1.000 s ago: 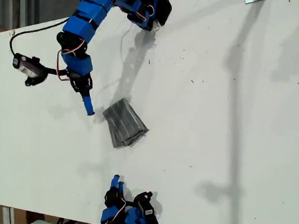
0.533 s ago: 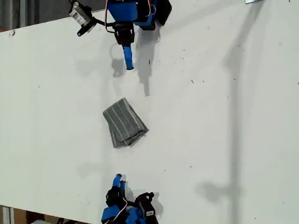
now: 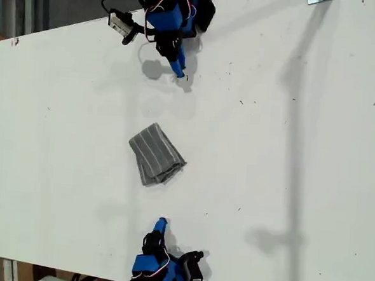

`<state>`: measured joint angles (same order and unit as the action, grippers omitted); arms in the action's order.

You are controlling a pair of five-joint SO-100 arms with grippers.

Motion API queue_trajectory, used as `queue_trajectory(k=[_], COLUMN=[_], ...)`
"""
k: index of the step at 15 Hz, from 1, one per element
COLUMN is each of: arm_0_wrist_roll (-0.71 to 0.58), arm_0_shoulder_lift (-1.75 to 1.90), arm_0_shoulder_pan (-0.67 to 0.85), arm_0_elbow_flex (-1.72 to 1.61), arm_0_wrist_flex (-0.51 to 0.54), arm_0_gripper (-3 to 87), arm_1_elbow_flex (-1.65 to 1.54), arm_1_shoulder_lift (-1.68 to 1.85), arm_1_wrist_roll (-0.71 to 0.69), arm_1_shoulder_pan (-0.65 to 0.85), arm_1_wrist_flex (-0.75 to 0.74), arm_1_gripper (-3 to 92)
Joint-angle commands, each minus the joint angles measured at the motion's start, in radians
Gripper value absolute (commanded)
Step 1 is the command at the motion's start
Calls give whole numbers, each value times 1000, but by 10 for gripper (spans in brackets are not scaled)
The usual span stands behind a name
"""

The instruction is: Grasp corners of a square towel and fold twice.

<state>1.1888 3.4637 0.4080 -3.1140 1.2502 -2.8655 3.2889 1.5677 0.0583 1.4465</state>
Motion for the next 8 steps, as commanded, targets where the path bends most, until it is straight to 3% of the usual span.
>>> queue_trajectory(k=[1, 2, 8], arm_0_wrist_roll=[-55, -204, -196], arm_0_shoulder_lift=[2, 2, 3], arm_0_shoulder_pan=[-64, -71, -64], arm_0_elbow_flex=[-5, -5, -5], arm_0_wrist_flex=[46, 43, 43], arm_0_gripper=[2, 2, 2], arm_1_elbow_flex=[41, 43, 43], arm_1_shoulder_lift=[0, 0, 0], arm_1_wrist_roll=[-11, -17, -17], arm_1_shoulder_pan=[-32, -35, -35], arm_1_wrist_flex=[35, 40, 40], arm_1_gripper=[125, 125, 125])
